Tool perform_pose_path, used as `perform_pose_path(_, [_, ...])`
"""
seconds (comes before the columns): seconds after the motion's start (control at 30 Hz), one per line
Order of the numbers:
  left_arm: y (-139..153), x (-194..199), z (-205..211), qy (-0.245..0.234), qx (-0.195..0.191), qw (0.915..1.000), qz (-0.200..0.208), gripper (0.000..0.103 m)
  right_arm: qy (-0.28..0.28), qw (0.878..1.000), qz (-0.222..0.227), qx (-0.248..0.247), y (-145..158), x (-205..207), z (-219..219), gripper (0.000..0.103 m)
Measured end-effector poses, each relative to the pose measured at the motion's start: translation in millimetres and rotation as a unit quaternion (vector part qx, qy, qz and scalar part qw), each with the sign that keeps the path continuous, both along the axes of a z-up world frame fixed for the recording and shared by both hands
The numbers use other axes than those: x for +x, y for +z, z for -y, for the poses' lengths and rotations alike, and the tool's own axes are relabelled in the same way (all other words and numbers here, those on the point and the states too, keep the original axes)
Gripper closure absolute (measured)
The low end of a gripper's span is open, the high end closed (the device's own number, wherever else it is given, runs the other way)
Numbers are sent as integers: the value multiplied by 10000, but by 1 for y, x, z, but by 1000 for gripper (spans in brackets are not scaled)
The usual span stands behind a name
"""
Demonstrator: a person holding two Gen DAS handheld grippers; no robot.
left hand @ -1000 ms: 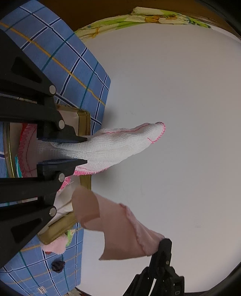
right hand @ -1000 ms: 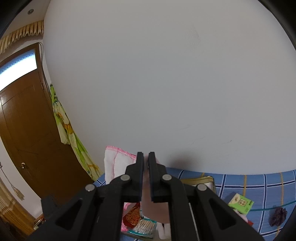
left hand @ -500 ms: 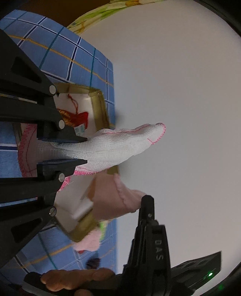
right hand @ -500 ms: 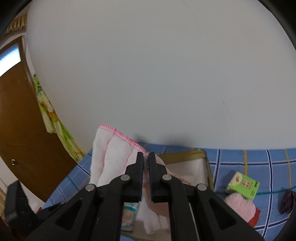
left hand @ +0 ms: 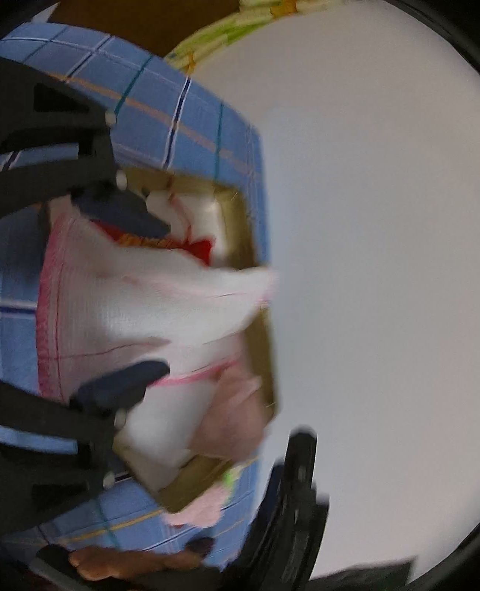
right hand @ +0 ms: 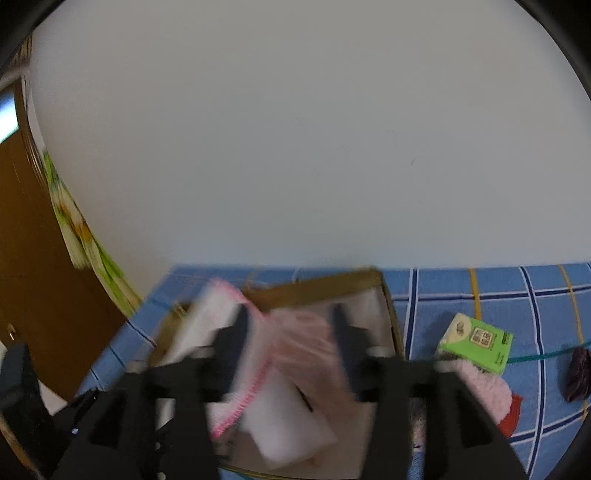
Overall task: Organize soft objects
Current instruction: 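Open both tools to drop the towel and pink pouch into the tray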
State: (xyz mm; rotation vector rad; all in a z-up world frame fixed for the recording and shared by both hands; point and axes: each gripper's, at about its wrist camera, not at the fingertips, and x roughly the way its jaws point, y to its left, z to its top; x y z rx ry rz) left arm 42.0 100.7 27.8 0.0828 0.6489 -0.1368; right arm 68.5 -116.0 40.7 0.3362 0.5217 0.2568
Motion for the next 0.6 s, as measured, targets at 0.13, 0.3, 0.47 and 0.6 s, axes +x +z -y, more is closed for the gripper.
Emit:
perform_pose_path(0.13, [17,-10,-23,632,-310,9961,529,17,-277,9982,523,85,23,-28,11,34])
perform_pose_path(0.3, [21,-12,-43,1181,-887,9858,793,17,-1042,9889,1041,-207,27,-75,21,19])
perform_pose_path(0.47, [19,-19,-37,1409,-1057,9773,1181,17,-1559,9781,1100,-834,-2,-104,27,18])
perform_pose_path(0.6, [17,-28,-15,1504,-665,9743,1542,17,-1770,9723,1056,-1106,-16,-114,36,18])
